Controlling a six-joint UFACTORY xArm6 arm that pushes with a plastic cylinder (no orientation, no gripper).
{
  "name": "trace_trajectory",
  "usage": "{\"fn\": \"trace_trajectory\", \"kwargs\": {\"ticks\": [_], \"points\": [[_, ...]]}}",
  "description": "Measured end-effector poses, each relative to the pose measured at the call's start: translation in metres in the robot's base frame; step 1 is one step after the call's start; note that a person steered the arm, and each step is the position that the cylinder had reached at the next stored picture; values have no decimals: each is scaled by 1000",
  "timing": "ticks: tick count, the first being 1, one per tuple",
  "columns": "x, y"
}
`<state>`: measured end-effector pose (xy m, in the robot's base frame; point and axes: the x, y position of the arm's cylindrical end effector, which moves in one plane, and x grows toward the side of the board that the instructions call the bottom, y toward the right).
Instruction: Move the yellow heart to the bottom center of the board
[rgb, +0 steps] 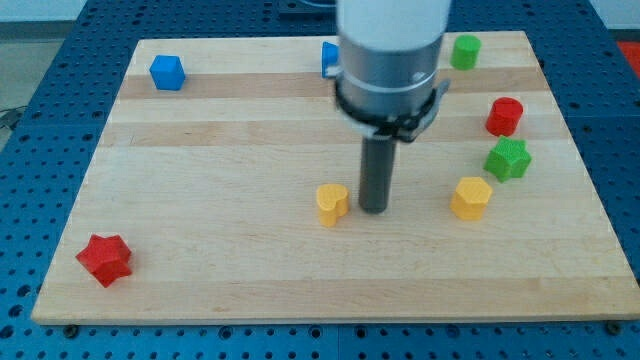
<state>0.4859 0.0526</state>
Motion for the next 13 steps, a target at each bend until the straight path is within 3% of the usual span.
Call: {"fn": "trace_trajectory", "kwargs": {"ticks": [2,3,6,7,11,13], "points": [[-81,2],[-71,-42],[-36,-75],[-37,-62],[47,-60],[67,-60]]}}
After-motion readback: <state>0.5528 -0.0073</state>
